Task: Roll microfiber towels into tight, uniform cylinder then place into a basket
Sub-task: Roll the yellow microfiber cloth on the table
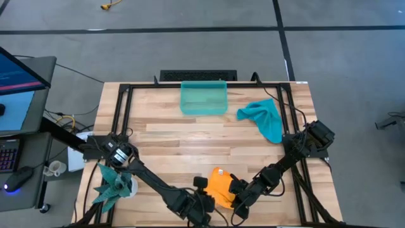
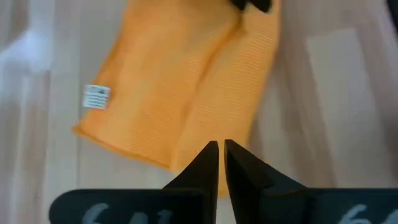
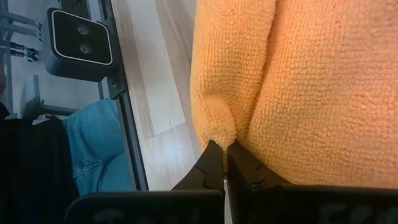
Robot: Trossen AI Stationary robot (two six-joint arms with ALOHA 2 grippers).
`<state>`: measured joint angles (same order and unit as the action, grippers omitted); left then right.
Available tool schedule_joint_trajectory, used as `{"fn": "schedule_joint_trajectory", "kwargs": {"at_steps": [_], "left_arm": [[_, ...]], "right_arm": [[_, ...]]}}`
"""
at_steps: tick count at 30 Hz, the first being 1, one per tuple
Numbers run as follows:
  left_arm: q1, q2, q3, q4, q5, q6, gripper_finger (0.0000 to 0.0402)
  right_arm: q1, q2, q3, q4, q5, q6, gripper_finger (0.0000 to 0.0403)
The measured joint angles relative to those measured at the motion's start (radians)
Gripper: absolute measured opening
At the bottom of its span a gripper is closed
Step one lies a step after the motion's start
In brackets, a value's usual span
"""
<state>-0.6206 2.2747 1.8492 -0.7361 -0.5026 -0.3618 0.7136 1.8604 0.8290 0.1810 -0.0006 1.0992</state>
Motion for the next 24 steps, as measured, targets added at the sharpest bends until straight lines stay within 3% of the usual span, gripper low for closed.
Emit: {"fn": "schedule_joint_trajectory", "kwargs": {"at_steps": [10, 19, 24], "left_arm": [[0.05, 0.004, -0.117, 0.22, 0.079, 0.044, 0.002], [0.066, 0.0, -0.183, 0.248, 0.122, -0.047, 0.002], [0.061, -0.001, -0.183, 0.244, 0.169, -0.105, 0.002]], "right_arm": [[0.0, 0.0, 0.0, 0.0, 0.0, 0.0, 0.0013], [0.0, 0.0, 0.0, 0.0, 0.0, -0.033, 0.0016], [0.0, 0.001, 0.0, 0.0, 0.0, -0.028, 0.0046]]}}
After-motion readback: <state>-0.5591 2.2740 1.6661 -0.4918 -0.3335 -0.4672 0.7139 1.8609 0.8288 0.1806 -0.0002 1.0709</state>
